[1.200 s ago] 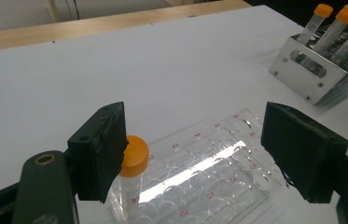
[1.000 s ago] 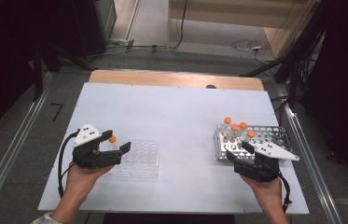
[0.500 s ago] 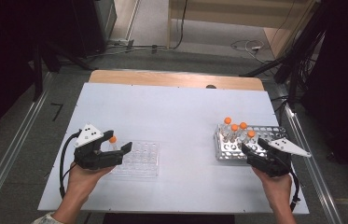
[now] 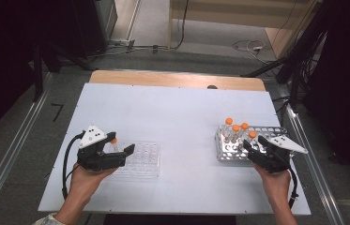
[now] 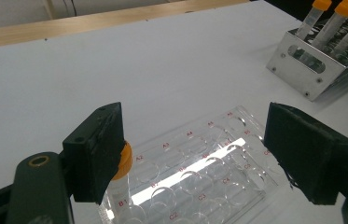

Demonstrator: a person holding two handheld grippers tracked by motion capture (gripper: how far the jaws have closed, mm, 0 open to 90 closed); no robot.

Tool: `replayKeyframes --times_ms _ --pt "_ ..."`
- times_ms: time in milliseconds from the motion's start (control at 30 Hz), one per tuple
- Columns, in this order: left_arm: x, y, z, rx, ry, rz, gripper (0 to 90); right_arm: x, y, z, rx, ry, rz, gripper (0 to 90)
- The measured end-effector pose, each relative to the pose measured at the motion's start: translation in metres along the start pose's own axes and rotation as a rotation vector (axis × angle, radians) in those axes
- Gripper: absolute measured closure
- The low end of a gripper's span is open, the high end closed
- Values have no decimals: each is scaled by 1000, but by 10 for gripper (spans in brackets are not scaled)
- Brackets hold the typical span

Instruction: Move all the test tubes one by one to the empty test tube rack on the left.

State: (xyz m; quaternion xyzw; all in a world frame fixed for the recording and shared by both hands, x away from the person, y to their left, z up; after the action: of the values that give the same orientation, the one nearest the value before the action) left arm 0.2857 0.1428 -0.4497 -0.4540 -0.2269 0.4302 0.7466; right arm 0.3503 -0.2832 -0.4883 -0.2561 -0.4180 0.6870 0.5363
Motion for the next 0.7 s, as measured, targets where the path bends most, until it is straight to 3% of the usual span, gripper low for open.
replayKeyframes --times_ms 433,700 --pt "-1 0 0 -3 -2 -2 213 2 1 -10 4 20 24 647" --pt "-2 0 -1 -1 0 -1 213 2 1 -12 0 26 35 713"
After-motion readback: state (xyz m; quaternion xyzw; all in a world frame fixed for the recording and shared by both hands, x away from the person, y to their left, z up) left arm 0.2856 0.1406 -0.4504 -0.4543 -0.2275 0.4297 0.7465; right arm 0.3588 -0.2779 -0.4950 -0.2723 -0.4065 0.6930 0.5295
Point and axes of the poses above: each handheld gripper's, and its own axes: z roughly backward along the jaws, y roughly out of its underside, x roughly to its left, the point moved 8 cm from there along -z, roughly forward along the jaws, and after that the axes turned 5 degrees about -z, right-handed, at the moved point
